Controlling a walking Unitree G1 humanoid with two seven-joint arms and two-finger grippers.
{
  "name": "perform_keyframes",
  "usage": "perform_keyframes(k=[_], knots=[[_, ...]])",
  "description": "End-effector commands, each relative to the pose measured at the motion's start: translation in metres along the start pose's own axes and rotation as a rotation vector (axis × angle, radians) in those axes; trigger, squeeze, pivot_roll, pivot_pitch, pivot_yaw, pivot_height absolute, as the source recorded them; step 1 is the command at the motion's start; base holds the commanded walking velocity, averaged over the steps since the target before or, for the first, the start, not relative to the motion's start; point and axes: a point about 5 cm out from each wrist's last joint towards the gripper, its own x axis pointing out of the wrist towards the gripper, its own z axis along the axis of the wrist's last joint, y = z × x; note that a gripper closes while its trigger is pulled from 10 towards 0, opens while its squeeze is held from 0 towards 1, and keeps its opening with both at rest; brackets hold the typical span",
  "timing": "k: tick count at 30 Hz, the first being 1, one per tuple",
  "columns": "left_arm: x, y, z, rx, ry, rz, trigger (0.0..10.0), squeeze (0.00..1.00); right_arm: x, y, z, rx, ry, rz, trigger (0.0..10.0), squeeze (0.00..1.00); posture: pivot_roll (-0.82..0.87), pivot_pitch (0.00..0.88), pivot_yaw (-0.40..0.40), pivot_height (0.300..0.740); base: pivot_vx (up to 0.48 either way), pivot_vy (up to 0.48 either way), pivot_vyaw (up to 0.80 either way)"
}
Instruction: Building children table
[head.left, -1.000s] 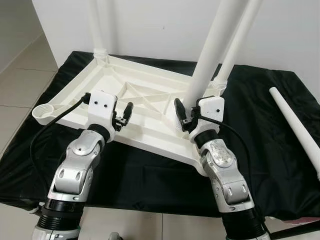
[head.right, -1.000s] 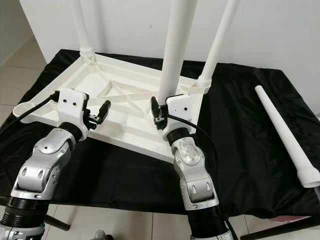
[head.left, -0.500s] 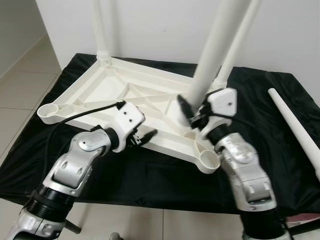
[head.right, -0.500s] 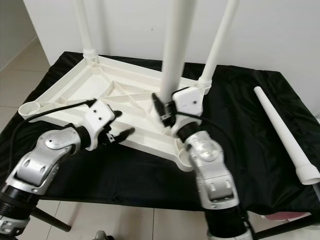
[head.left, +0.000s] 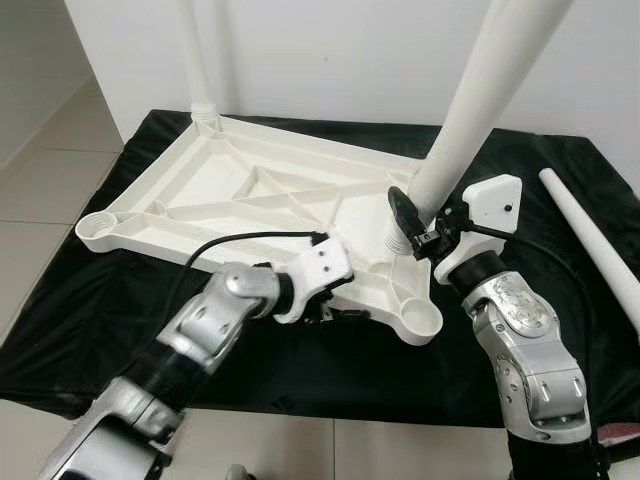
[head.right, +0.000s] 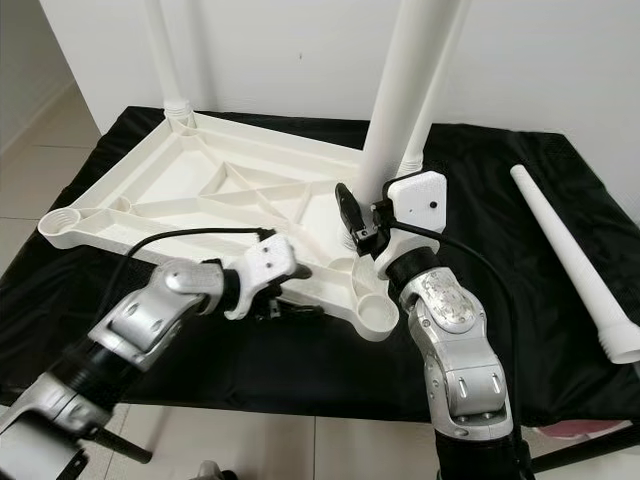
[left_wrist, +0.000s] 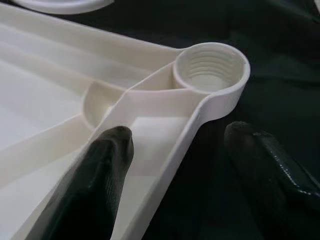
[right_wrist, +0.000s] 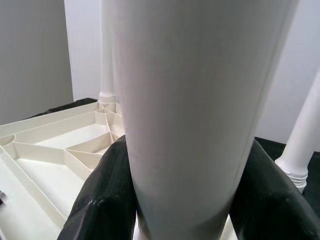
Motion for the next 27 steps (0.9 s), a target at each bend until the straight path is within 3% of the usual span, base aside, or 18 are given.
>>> perform_keyframes(k=[1, 8, 15, 20, 21, 22, 23, 25, 26, 27], knots=[[0.005, 0.001, -0.005, 0.019, 0.037, -0.017, 10.0, 0.00, -0.001, 0.004, 0.004, 0.015, -0.014, 0.008, 10.0, 0.00, -0.01, 0.126, 0.013, 0.740, 0.000, 0.000, 0.00], [0.015, 0.012, -0.009, 0.038, 0.091, -0.060, 10.0, 0.00, -0.003, 0.005, 0.004, 0.024, -0.004, 0.000, 10.0, 0.00, 0.00, 0.135, 0.019, 0.740, 0.000, 0.000, 0.00], [0.016, 0.004, -0.020, 0.033, 0.110, -0.154, 10.0, 0.00, -0.003, 0.005, 0.005, 0.025, -0.002, -0.002, 10.0, 0.00, 0.00, 0.135, 0.018, 0.740, 0.000, 0.000, 0.00], [0.020, 0.000, -0.014, 0.040, 0.067, -0.184, 9.9, 0.00, -0.003, 0.004, 0.004, 0.021, 0.003, -0.003, 10.0, 0.00, 0.00, 0.134, 0.011, 0.740, 0.000, 0.000, 0.00], [0.023, 0.001, -0.015, 0.050, 0.081, -0.168, 7.7, 0.00, -0.003, 0.004, 0.004, 0.021, 0.003, -0.003, 10.0, 0.00, 0.00, 0.134, 0.011, 0.740, 0.000, 0.000, 0.00], [0.023, 0.001, -0.015, 0.050, 0.081, -0.168, 7.7, 0.00, -0.003, 0.004, 0.004, 0.021, 0.003, -0.003, 10.0, 0.00, 0.00, 0.134, 0.011, 0.740, 0.000, 0.000, 0.00], [0.025, 0.002, -0.019, 0.053, 0.107, -0.144, 5.1, 0.00, -0.002, 0.005, 0.005, 0.023, 0.002, -0.001, 10.0, 0.00, 0.00, 0.134, 0.011, 0.740, 0.000, 0.000, 0.00], [0.027, 0.003, -0.022, 0.055, 0.125, -0.131, 5.1, 0.00, -0.001, 0.005, 0.005, 0.024, 0.000, 0.000, 10.0, 0.00, 0.00, 0.134, 0.012, 0.740, 0.000, 0.000, 0.00], [0.028, 0.002, -0.026, 0.061, 0.139, -0.132, 1.1, 0.00, -0.001, 0.006, 0.005, 0.026, -0.001, 0.001, 10.0, 0.00, 0.00, 0.136, 0.012, 0.740, 0.000, 0.000, 0.00], [0.029, 0.001, -0.027, 0.067, 0.146, -0.136, 1.1, 0.00, -0.001, 0.007, 0.005, 0.027, -0.002, 0.002, 10.0, 0.00, 0.00, 0.136, 0.012, 0.740, 0.000, 0.000, 0.00]])
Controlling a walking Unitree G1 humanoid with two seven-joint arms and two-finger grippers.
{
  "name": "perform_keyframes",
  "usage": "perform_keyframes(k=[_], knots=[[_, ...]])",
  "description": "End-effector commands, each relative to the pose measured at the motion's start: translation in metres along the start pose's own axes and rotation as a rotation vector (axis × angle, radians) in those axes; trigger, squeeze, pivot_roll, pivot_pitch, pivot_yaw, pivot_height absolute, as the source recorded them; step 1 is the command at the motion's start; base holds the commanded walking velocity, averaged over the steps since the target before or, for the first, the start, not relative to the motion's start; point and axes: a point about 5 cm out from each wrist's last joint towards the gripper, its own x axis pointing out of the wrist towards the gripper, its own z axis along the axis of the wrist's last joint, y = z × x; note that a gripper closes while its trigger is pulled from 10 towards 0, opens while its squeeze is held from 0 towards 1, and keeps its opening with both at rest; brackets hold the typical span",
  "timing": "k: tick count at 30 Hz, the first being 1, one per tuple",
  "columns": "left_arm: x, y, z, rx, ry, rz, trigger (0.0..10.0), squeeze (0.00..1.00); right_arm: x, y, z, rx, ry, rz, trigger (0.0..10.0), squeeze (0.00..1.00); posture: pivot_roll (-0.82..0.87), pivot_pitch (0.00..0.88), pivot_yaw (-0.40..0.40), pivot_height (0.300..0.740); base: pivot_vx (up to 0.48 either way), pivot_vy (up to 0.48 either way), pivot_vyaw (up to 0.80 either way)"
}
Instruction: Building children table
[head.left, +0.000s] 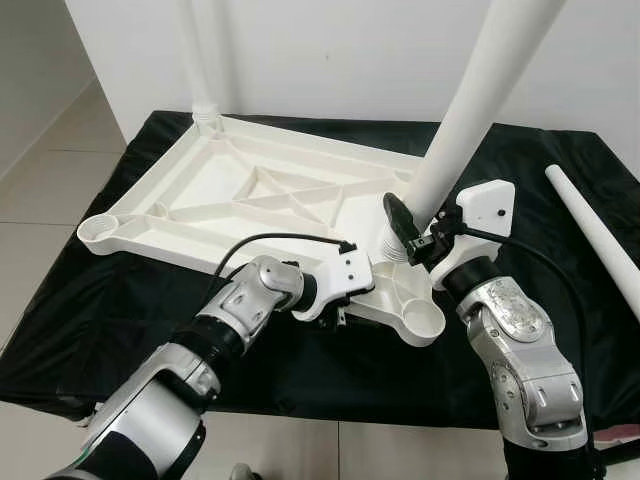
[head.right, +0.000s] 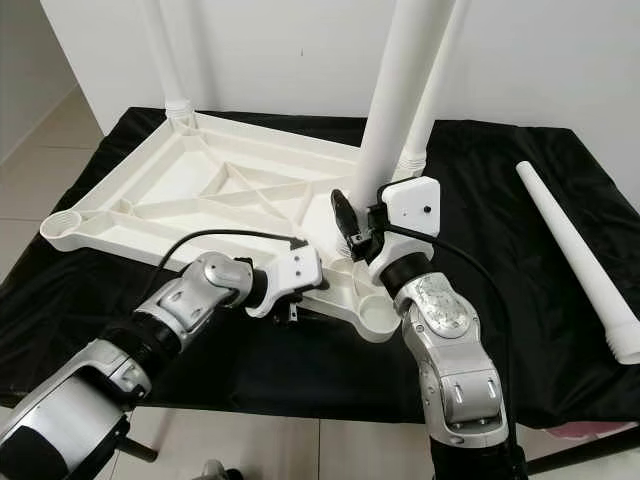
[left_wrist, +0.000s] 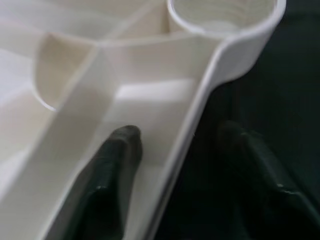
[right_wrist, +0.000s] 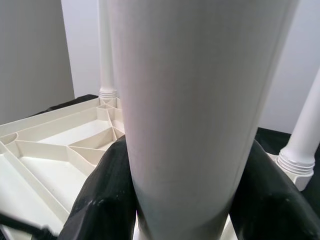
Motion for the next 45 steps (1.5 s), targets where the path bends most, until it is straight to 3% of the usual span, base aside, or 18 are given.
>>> perform_keyframes(k=[1, 9, 17, 18, 24, 31, 33, 40, 45], knots=[[0.002, -0.005, -0.004, 0.024, 0.027, -0.065, 0.0, 0.00, 0.000, 0.002, 0.006, 0.008, -0.023, 0.009, 10.0, 0.00, 0.00, 0.137, 0.014, 0.740, 0.000, 0.000, 0.00], [-0.005, -0.007, -0.012, 0.043, 0.051, -0.092, 0.0, 0.00, 0.000, 0.003, 0.006, 0.010, -0.021, 0.006, 10.0, 0.00, 0.00, 0.140, 0.013, 0.740, 0.000, 0.000, 0.00], [-0.034, 0.008, -0.010, 0.098, 0.014, -0.075, 0.0, 0.00, -0.001, 0.007, 0.002, 0.022, -0.008, 0.028, 10.0, 0.00, 0.01, 0.136, 0.006, 0.740, 0.000, 0.000, 0.00], [-0.044, 0.014, -0.007, 0.097, -0.002, -0.057, 0.0, 0.00, -0.001, 0.011, 0.000, 0.032, -0.003, 0.037, 10.0, 0.00, 0.02, 0.132, 0.002, 0.740, 0.000, 0.000, 0.00], [-0.056, 0.021, -0.005, 0.080, -0.025, -0.016, 0.0, 0.00, -0.001, 0.016, -0.003, 0.043, 0.001, 0.049, 10.0, 0.00, 0.02, 0.131, 0.001, 0.740, 0.000, 0.000, 0.00], [-0.061, 0.022, -0.002, -0.021, -0.091, 0.083, 0.0, 0.00, -0.001, 0.019, -0.004, 0.044, 0.002, 0.054, 10.0, 0.00, 0.02, 0.127, 0.011, 0.740, 0.000, 0.000, 0.00], [-0.057, 0.021, -0.006, -0.096, -0.100, 0.136, 0.0, 0.00, -0.001, 0.020, -0.004, 0.045, 0.002, 0.052, 10.0, 0.00, 0.02, 0.124, 0.011, 0.740, 0.000, 0.000, 0.00], [-0.050, 0.017, -0.014, -0.170, -0.059, 0.194, 0.0, 0.00, 0.000, 0.022, -0.005, 0.045, 0.000, 0.060, 10.0, 0.00, 0.02, 0.118, 0.009, 0.740, 0.000, 0.000, 0.00], [-0.050, 0.015, -0.029, -0.226, 0.036, 0.262, 0.0, 0.00, 0.000, 0.024, -0.005, 0.048, -0.002, 0.068, 10.0, 0.00, 0.02, 0.112, 0.014, 0.740, 0.000, 0.000, 0.00]])
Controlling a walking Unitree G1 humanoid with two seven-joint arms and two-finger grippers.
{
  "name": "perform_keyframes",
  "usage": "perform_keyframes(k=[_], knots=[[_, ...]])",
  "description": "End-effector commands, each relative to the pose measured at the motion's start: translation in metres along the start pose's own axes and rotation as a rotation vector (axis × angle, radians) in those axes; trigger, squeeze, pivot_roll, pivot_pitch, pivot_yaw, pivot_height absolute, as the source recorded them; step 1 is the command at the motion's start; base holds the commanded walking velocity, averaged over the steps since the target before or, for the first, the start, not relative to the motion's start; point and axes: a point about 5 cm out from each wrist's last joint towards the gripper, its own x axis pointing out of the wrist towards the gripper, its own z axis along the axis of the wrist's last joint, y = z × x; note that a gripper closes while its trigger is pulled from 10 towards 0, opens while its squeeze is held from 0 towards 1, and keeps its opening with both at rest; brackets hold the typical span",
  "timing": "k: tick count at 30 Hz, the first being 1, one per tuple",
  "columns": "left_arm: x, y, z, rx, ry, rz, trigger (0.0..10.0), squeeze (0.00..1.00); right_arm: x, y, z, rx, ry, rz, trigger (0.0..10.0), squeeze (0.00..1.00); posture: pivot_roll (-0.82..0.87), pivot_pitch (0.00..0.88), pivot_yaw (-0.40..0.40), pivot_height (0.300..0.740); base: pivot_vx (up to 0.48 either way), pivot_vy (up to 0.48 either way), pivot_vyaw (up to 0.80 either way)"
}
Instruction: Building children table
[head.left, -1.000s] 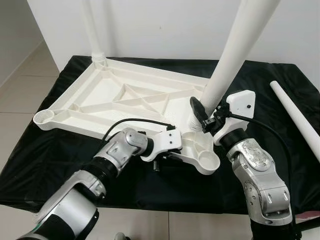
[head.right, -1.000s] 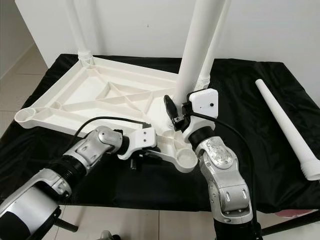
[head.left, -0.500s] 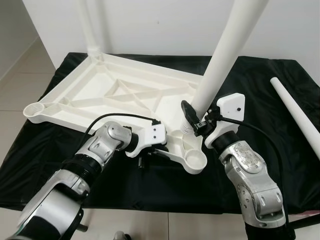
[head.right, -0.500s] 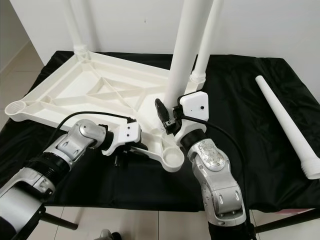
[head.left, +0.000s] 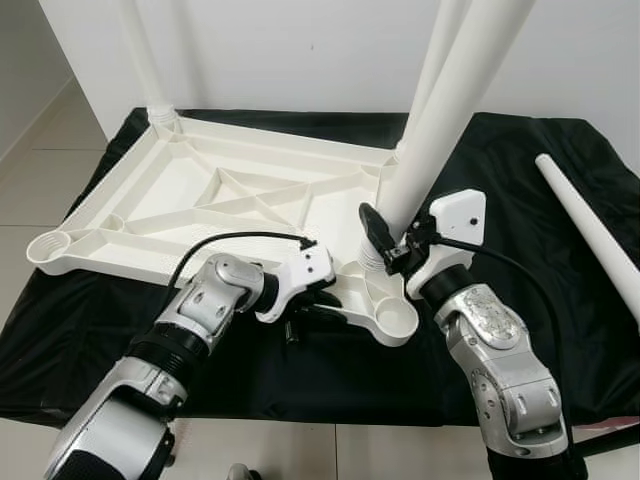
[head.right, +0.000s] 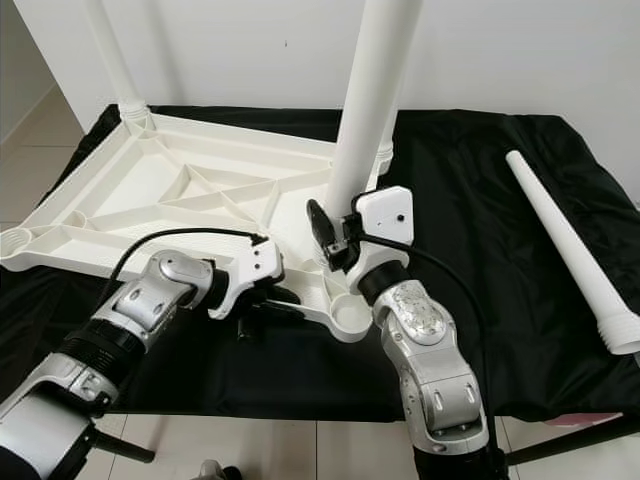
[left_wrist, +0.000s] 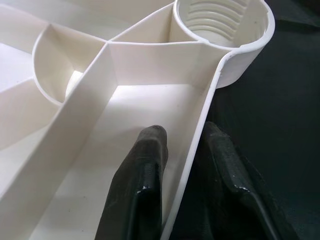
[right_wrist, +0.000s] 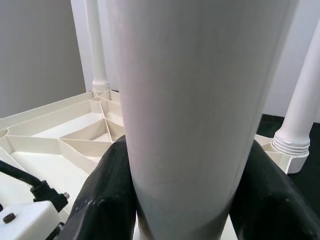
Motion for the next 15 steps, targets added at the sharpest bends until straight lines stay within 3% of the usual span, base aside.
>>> perform_keyframes(k=[1, 3, 4, 9, 11, 15], knots=[[-0.006, 0.015, -0.012, -0.069, 0.028, 0.301, 0.0, 0.00, -0.001, 0.002, 0.000, 0.003, -0.010, 0.013, 10.0, 0.00, 0.02, 0.112, 0.014, 0.740, 0.000, 0.000, 0.00], [-0.007, 0.018, -0.018, -0.101, 0.056, 0.349, 0.0, 0.00, -0.001, 0.003, 0.000, 0.006, -0.009, 0.016, 10.0, 0.00, 0.02, 0.112, 0.014, 0.740, 0.000, 0.000, 0.00], [-0.006, 0.021, -0.023, -0.106, 0.092, 0.385, 10.0, 0.00, -0.002, 0.004, -0.001, 0.008, -0.004, 0.029, 10.0, 0.00, 0.02, 0.112, 0.013, 0.740, 0.000, 0.000, 0.00], [-0.005, 0.028, -0.029, -0.137, 0.135, 0.479, 10.0, 0.00, -0.005, 0.006, -0.002, 0.008, 0.005, 0.056, 10.0, 0.00, 0.01, 0.114, 0.014, 0.740, 0.000, 0.000, 0.00], [-0.007, 0.037, -0.032, -0.226, 0.126, 0.603, 10.0, 0.00, -0.007, 0.007, -0.002, 0.006, 0.012, 0.069, 10.0, 0.00, 0.00, 0.117, 0.017, 0.740, 0.000, 0.000, 0.00], [-0.017, 0.045, -0.036, -0.301, 0.127, 0.709, 10.0, 0.00, -0.009, 0.007, -0.003, 0.002, 0.017, 0.068, 10.0, 0.00, -0.01, 0.119, 0.019, 0.740, 0.000, 0.000, 0.00]])
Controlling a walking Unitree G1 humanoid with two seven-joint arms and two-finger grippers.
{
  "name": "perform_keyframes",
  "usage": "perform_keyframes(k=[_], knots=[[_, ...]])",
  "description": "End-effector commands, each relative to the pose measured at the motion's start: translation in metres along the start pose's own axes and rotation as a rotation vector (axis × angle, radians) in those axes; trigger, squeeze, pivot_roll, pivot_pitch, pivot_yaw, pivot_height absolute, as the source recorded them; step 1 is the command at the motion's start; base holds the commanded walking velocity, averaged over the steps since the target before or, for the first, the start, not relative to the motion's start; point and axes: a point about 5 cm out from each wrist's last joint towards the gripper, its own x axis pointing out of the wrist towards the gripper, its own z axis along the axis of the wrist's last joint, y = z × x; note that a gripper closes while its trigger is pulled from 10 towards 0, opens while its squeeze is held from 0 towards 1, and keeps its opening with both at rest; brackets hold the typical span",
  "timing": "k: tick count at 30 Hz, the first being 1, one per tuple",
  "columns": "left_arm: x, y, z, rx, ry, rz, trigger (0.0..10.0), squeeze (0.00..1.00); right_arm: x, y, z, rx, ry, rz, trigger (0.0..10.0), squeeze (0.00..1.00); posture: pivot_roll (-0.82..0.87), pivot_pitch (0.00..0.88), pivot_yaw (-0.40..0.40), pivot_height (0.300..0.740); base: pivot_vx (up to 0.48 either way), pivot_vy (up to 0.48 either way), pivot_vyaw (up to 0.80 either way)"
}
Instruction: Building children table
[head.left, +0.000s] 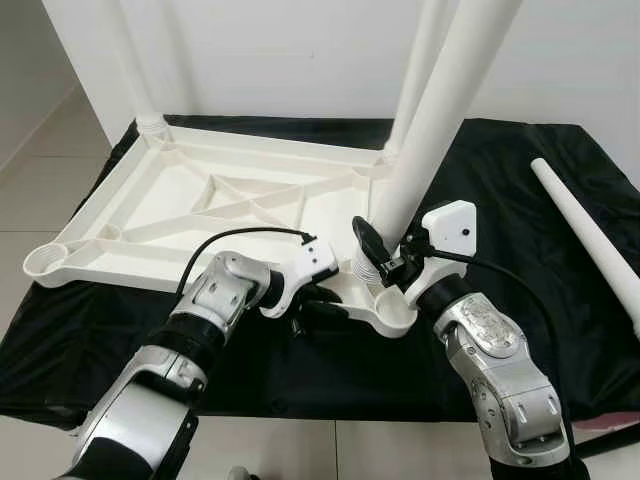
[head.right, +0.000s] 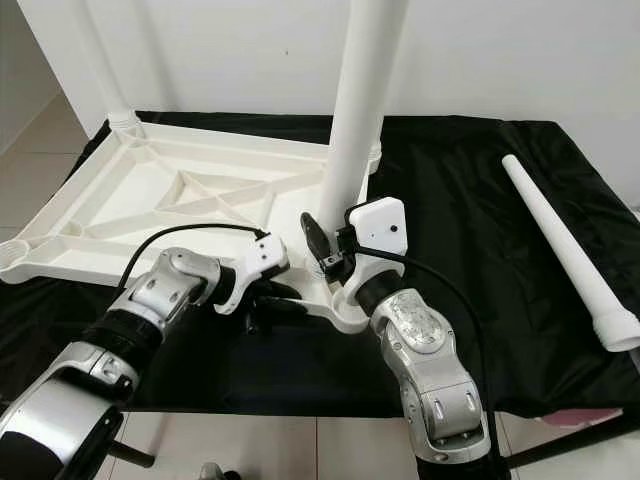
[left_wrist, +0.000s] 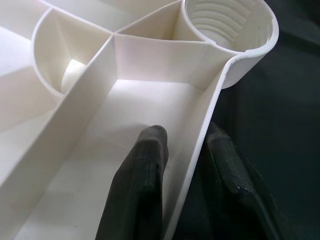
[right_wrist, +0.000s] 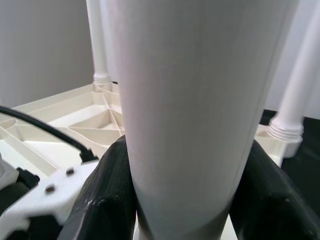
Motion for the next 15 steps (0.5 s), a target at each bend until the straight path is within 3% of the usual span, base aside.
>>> perform_keyframes(k=[1, 3, 5, 8, 14, 15], knots=[[-0.023, 0.037, -0.024, -0.146, 0.032, 0.686, 10.0, 0.00, -0.003, 0.002, 0.005, 0.005, -0.020, 0.010, 10.0, 0.00, -0.01, 0.120, 0.021, 0.740, 0.000, 0.000, 0.00], [-0.030, 0.040, -0.023, -0.161, 0.021, 0.709, 10.0, 0.00, -0.003, 0.002, 0.005, 0.005, -0.020, 0.006, 10.0, 0.00, -0.01, 0.121, 0.023, 0.740, 0.000, 0.000, 0.00], [-0.047, 0.047, -0.024, -0.169, 0.018, 0.756, 10.0, 0.00, -0.003, 0.002, 0.005, 0.006, -0.022, -0.001, 10.0, 0.00, 0.00, 0.124, 0.026, 0.740, 0.000, 0.000, 0.00], [-0.056, 0.051, -0.028, -0.175, 0.031, 0.796, 10.0, 0.00, -0.003, 0.002, 0.004, 0.007, -0.022, -0.004, 10.0, 0.00, 0.00, 0.126, 0.024, 0.740, 0.000, 0.000, 0.00], [-0.050, 0.044, -0.020, -0.086, -0.052, 0.706, 10.0, 0.00, -0.001, 0.002, 0.004, 0.011, -0.026, 0.002, 10.0, 0.00, 0.01, 0.128, 0.016, 0.740, 0.000, 0.000, 0.00], [-0.037, 0.035, -0.012, -0.052, -0.096, 0.631, 10.0, 0.00, 0.001, 0.004, 0.004, 0.013, -0.028, 0.015, 10.0, 0.00, 0.01, 0.129, 0.011, 0.740, 0.000, 0.000, 0.00]])
